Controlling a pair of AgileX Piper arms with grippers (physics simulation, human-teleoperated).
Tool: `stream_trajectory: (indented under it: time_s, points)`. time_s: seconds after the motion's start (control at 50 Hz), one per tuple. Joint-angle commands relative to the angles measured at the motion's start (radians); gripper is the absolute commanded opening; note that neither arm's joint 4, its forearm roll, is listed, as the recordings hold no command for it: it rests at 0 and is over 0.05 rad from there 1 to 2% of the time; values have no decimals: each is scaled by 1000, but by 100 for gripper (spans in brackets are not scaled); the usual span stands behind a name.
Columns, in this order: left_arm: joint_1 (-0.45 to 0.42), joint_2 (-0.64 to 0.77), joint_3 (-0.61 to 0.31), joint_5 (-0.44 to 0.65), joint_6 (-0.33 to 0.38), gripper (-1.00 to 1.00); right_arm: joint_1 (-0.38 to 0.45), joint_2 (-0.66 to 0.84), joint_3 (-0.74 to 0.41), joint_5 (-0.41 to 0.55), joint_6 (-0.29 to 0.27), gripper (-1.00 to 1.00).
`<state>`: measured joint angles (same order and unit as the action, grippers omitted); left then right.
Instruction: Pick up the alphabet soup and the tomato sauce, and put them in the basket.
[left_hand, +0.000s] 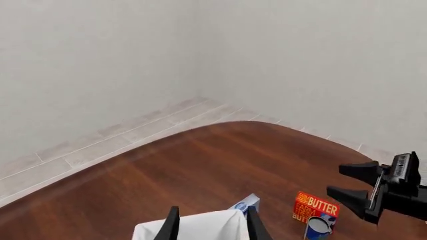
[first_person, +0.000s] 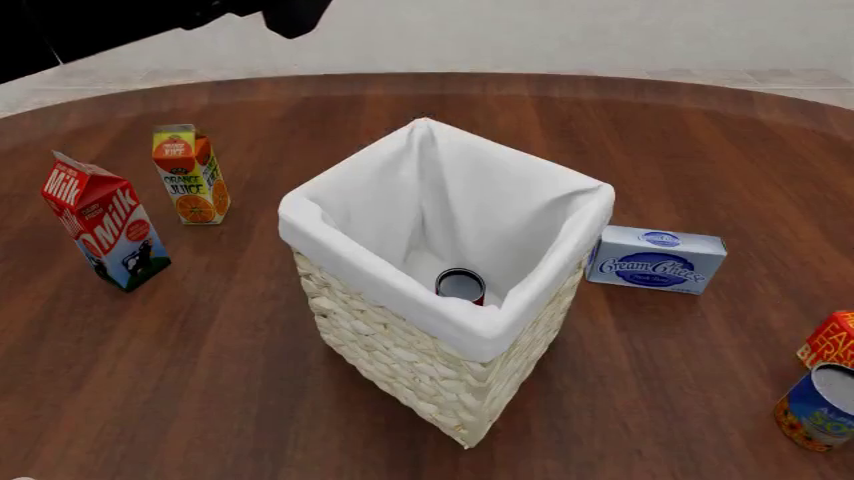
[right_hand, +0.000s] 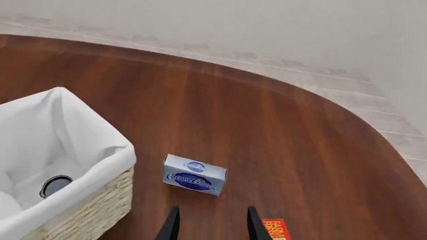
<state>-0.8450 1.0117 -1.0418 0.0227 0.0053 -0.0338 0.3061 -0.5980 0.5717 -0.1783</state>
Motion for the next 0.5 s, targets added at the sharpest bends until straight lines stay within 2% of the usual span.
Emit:
stream_trajectory:
  time_s: [0.02, 0.08, 0.16, 0.36, 0.42, 0.44, 0.5]
  points:
    - [-8, -1, 6, -15, -8, 100, -61, 38, -73, 95, -2, 100]
    - [-19, -2, 4, -10, 2, 100, -68, 54, -97, 120, 36, 100]
    - [-23, -5, 0, -7, 3, 100, -95, 54, -93, 131, 5, 100]
    - [-17, -13, 5, -26, 14, 100, -168, 63, -73, 165, 8, 100]
    - [-14, -21, 16, -44, 12, 100, -184, 65, -68, 188, 33, 100]
    - [-13, -24, 20, -51, 7, 100, -203, 64, -67, 196, 16, 100]
    - [-14, -29, 30, -62, 7, 100, -213, 65, -71, 215, 19, 100]
